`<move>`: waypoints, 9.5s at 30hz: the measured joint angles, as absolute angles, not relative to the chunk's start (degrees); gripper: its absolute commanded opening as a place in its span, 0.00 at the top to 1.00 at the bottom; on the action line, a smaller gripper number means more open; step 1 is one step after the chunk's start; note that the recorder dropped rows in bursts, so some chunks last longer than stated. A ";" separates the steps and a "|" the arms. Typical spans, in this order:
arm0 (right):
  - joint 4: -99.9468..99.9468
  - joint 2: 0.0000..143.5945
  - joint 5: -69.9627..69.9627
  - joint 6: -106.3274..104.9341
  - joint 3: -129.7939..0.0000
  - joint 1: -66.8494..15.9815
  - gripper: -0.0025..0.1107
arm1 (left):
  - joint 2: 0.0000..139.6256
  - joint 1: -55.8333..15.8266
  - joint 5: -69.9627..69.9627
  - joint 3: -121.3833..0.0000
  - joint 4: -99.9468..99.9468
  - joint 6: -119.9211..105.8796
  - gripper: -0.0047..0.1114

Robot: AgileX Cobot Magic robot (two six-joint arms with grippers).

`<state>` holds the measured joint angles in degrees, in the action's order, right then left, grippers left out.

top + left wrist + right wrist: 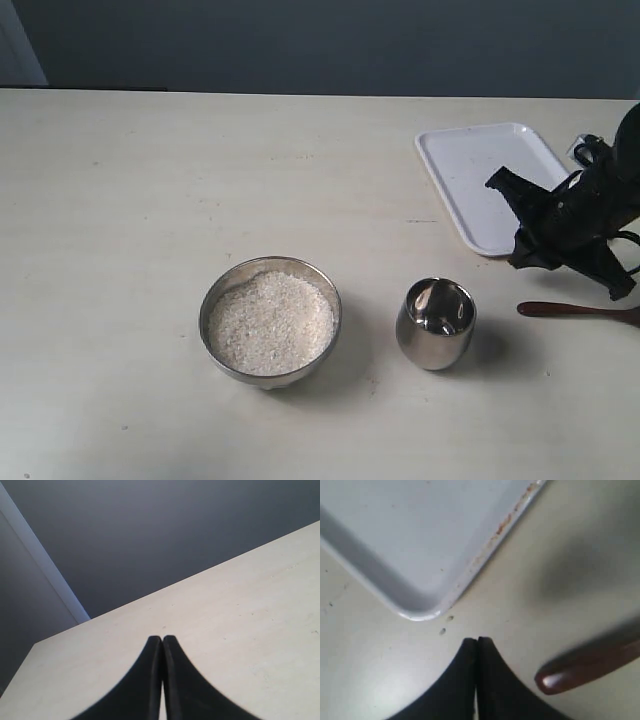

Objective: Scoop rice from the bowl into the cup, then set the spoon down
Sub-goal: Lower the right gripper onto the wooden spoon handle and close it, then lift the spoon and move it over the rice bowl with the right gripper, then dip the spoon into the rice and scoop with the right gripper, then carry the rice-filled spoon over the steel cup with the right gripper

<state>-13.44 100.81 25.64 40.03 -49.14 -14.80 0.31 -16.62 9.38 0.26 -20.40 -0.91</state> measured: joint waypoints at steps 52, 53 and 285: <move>8.67 94.01 59.79 45.90 -49.26 -14.94 0.63 | 0.31 -16.62 9.38 0.26 -20.40 -0.91 0.96; 6.90 93.89 58.36 46.05 -49.26 -14.94 0.56 | 0.31 -16.62 9.38 0.26 -20.40 -0.91 0.96; 8.85 98.63 69.78 -18.87 -76.62 -57.42 0.99 | 0.31 -16.62 9.38 0.26 -20.40 -0.91 0.96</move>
<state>8.85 98.63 69.78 -18.87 -76.62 -57.42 0.31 -16.62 9.38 0.26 -20.40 -0.91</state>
